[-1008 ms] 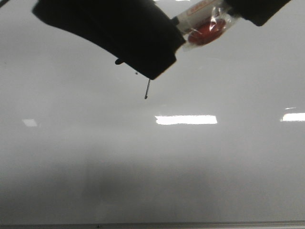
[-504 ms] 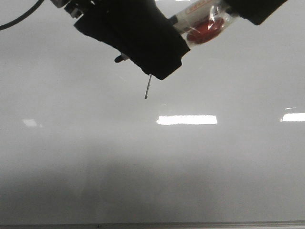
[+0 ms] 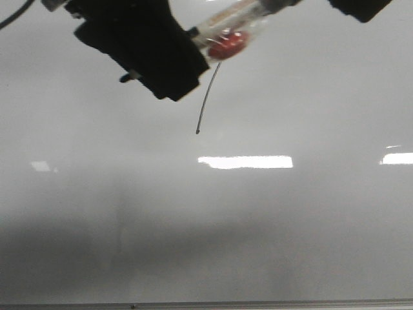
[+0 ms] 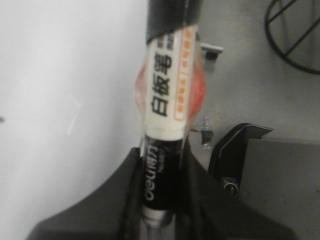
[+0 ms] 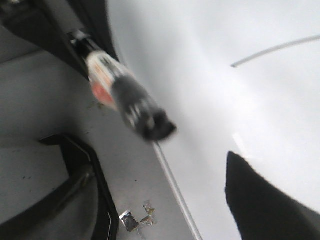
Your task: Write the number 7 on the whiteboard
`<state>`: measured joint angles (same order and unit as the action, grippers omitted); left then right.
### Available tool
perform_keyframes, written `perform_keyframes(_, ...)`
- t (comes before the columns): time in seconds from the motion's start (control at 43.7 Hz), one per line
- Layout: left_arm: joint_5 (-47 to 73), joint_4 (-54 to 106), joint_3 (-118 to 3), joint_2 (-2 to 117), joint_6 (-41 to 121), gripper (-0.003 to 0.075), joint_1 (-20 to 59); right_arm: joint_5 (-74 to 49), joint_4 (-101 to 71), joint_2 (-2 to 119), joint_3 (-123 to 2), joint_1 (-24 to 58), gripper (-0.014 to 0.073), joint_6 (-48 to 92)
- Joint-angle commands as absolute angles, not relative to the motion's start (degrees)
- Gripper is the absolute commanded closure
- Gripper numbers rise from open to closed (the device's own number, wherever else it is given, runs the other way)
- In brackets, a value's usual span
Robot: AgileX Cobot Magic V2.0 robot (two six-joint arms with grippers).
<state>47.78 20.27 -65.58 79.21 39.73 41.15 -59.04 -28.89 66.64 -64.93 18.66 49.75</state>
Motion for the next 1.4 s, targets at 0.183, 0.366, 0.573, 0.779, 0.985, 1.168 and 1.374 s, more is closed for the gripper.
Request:
perform_keyframes(0.183,49.1,3.8,-67.3,71.4,17.8,0.0683,27.6,-57.6,-28.4,64.0,-66.9,10.8,0.0033,43.7)
perform_keyframes(0.366,47.5,3.3,-66.8,70.4,15.1,0.0683,13.3,-57.8,-28.4,64.0,-66.9,10.6,0.0033,43.7)
perform_keyframes(0.573,38.7,3.9,-61.7,70.8,10.2,0.0683,-0.1,-57.8,-28.4,64.0,-66.9,10.6,0.0033,43.7)
perform_keyframes(0.779,33.6,6.7,-58.6,75.5,9.8,0.0683,-4.3,-57.7,-28.4,64.0,-66.9,10.7,0.0033,43.7)
perform_keyframes(0.985,30.1,8.8,-58.6,81.4,9.8,0.0665,-4.3,-57.7,-28.4,64.0,-66.9,10.7,0.0033,43.7)
perform_keyframes(1.168,29.7,8.8,-59.0,83.5,9.8,0.0531,-4.3,-57.8,-28.4,64.0,-66.9,10.7,0.0033,43.7)
perform_keyframes(1.374,28.5,8.8,-59.0,83.5,9.8,0.0386,-4.3,-57.8,-28.4,64.0,-66.9,10.7,0.0033,43.7)
